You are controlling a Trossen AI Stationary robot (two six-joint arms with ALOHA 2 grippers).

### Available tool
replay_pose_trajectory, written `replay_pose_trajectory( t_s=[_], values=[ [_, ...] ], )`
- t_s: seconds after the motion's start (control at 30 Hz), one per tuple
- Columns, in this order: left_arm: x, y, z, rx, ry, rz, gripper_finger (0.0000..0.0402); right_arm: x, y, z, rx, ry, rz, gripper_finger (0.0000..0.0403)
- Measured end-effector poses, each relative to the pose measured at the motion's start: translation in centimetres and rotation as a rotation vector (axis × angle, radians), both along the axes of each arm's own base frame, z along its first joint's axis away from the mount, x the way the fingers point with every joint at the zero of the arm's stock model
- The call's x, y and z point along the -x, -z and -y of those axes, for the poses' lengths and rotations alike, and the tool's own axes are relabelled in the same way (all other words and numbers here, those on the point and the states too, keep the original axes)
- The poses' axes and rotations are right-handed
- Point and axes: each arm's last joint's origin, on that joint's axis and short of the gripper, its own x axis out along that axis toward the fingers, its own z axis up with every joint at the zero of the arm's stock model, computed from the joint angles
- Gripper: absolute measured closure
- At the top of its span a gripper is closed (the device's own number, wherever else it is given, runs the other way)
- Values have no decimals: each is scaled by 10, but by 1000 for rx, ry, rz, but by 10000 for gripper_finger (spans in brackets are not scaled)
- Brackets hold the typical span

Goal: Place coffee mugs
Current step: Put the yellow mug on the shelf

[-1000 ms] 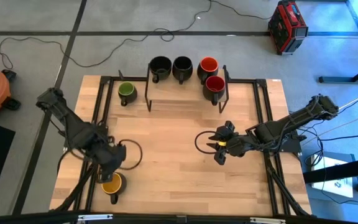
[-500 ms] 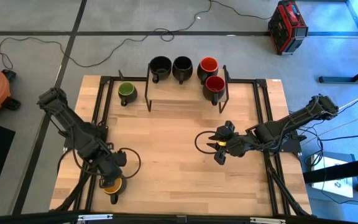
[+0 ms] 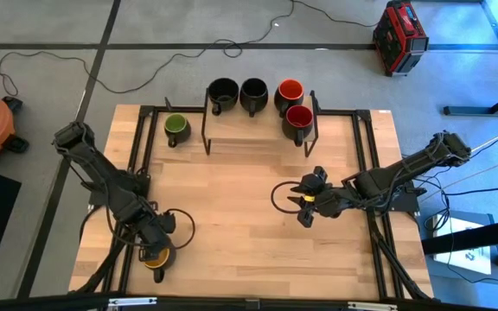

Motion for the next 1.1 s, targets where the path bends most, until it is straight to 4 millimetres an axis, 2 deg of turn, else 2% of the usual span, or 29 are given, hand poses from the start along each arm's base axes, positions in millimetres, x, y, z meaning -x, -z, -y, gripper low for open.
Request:
replay_pose_trajectory(
  t_s=[0.23, 0.53, 0.63, 0.73, 0.83, 0.97, 1.1],
  values=[
    [-2, 11, 1, 28, 3, 28, 280, 0, 0, 0, 4, 3, 2, 281],
    [-6, 13, -2, 6, 8, 53, 383, 0, 0, 0, 4, 3, 2, 281],
    [-11, 7, -4, 27, 37, 54, 388, 0, 0, 0, 4, 3, 1, 281],
    [-21, -10, -10, 32, 41, 64, 387, 0, 0, 0, 0, -1, 0, 281],
    [-31, -37, -22, -20, 45, 90, 387, 0, 0, 0, -8, -11, -7, 281],
    [-47, -81, -42, -76, 54, 181, 387, 0, 0, 0, -11, -17, -10, 281],
    [-57, -112, -69, -158, 43, 257, 387, 0, 1, -1, -2, -57, -24, 281]
  ],
)
